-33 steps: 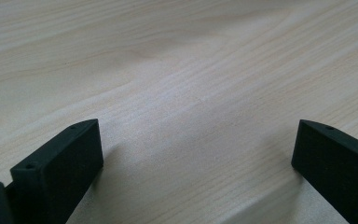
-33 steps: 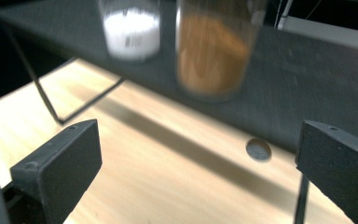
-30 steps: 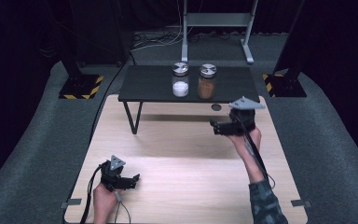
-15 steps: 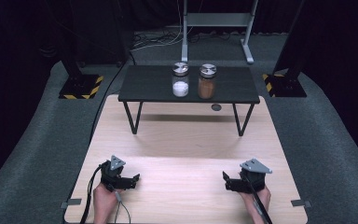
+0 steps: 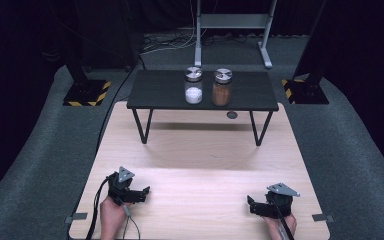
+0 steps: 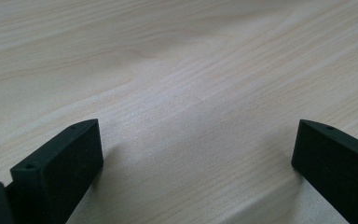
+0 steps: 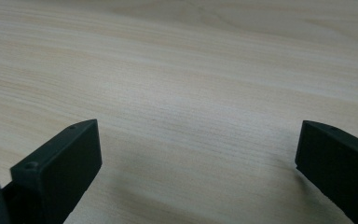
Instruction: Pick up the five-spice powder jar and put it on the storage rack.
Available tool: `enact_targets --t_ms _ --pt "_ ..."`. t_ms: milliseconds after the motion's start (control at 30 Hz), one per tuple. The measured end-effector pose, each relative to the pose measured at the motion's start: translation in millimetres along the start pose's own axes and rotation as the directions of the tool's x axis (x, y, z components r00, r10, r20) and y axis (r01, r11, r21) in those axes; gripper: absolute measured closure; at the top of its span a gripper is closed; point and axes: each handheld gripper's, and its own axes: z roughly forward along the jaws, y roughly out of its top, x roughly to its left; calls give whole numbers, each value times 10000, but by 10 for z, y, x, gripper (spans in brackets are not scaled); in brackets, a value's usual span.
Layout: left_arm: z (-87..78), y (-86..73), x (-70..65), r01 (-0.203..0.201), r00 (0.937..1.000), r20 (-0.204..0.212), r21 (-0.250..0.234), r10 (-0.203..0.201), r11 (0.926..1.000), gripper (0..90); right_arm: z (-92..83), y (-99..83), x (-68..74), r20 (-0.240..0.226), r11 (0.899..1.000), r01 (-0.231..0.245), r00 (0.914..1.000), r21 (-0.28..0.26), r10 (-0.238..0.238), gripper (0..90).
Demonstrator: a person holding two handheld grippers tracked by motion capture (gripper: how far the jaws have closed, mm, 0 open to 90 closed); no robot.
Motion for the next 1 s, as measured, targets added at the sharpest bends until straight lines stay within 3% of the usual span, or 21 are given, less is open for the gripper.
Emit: enact_targets --t_ms 33,233,500,1000 --pt "0 -1 -1 3 10000 -2 -6 -3 10000 16 17 30 -20 -49 9998 -131 9999 173 132 0" --pt "0 0 -2 -3 10000 -10 1 3 10000 16 -1 -16 -81 -63 9975 -708 9975 -85 708 0" --pt "2 -4 -4 21 10000 -15 -24 -21 10000 16 12 16 -19 110 9992 -385 9992 80 385 0" --pt "0 -2 -3 -15 10000 5 -5 15 10000 16 4 -3 -49 36 9984 -563 9984 -14 563 0"
